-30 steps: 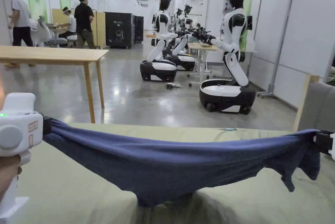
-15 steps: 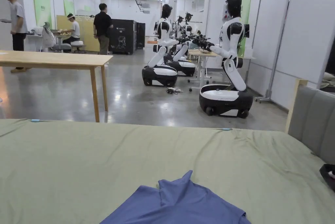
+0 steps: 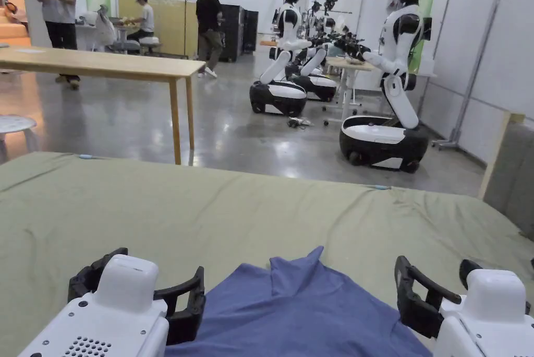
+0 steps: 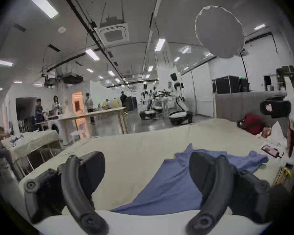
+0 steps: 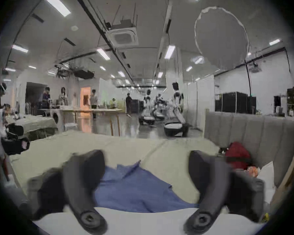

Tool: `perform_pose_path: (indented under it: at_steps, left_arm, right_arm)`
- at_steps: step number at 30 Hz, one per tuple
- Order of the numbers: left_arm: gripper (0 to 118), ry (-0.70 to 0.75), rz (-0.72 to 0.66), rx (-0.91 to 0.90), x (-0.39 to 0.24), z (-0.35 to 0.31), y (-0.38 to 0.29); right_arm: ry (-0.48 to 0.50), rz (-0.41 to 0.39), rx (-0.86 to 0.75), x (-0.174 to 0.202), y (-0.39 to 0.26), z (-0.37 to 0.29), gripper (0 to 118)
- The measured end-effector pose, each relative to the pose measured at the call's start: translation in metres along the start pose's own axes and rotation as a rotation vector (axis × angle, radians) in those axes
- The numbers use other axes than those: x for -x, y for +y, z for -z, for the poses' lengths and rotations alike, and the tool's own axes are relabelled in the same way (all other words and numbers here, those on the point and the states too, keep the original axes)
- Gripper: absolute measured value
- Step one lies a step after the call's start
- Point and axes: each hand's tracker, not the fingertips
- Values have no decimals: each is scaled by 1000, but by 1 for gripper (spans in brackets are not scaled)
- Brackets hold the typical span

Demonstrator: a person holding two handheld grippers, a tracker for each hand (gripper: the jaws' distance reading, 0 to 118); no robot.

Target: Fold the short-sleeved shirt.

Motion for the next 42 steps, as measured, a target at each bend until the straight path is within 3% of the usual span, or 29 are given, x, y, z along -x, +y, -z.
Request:
perform_pose_path:
  at_steps: [1, 2, 4, 6, 10, 15, 16, 17, 18, 19, 20, 24, 29, 32, 33, 35, 36, 38, 42]
  left_arm:
    - [24, 0, -20, 1, 2, 1, -1]
    - [0, 14, -22, 2, 3, 2, -2]
    - [0, 94, -1, 23, 12, 7, -8]
    - [0, 16, -73, 83, 30, 12, -11]
    - [0, 126, -70, 238, 75, 23, -39]
    - [1, 160, -175, 483, 134, 33, -96]
    - [17, 179, -155, 509, 135, 32, -102]
    - [47, 193, -135, 539, 138, 36, -112]
    - [91, 204, -116, 569, 141, 43, -123]
    - [118, 207, -115, 603, 145, 49, -133]
    - [117, 185, -112, 518, 147, 51, -133]
    - [116, 151, -187, 607, 150, 78, -151]
    - [93, 103, -137, 708, 142, 118, -172]
    - [76, 36, -134, 885, 140, 137, -201]
    - [66, 60, -121, 798, 139, 130, -194]
    - [11, 21, -124, 790, 139, 124, -185]
    - [5, 45, -95, 750, 129, 113, -171]
    - [5, 49, -77, 731, 121, 104, -161]
    - [5, 17, -118, 670, 124, 95, -143]
  right_arm:
    - [-31, -30, 17, 4, -3, 4, 15]
    - [-50, -46, 42, 8, -6, 8, 7]
    - [-23, -3, 71, 4, -14, 17, 7]
    - [7, 68, 89, 0, -18, 19, 7]
    - [-1, 69, 125, -3, -26, 29, 6]
    - [6, 87, 189, 3, -44, 46, 6]
    - [13, 93, 203, 5, -46, 51, 6]
    - [18, 97, 215, 7, -49, 57, 6]
    - [25, 104, 226, 10, -52, 64, 6]
    - [33, 110, 238, 13, -56, 70, 6]
    - [37, 111, 251, 15, -59, 76, 6]
    - [43, 70, 304, 28, -70, 101, 6]
    - [40, 75, 345, 31, -81, 121, 6]
    - [37, 65, 372, 30, -85, 129, 6]
    - [36, 65, 381, 29, -86, 133, 6]
    - [47, 76, 406, 23, -87, 142, 6]
    - [57, 85, 422, 20, -86, 151, 6]
    - [69, 86, 464, 13, -82, 177, 6]
    - [129, -1, 570, 3, -81, 248, 6]
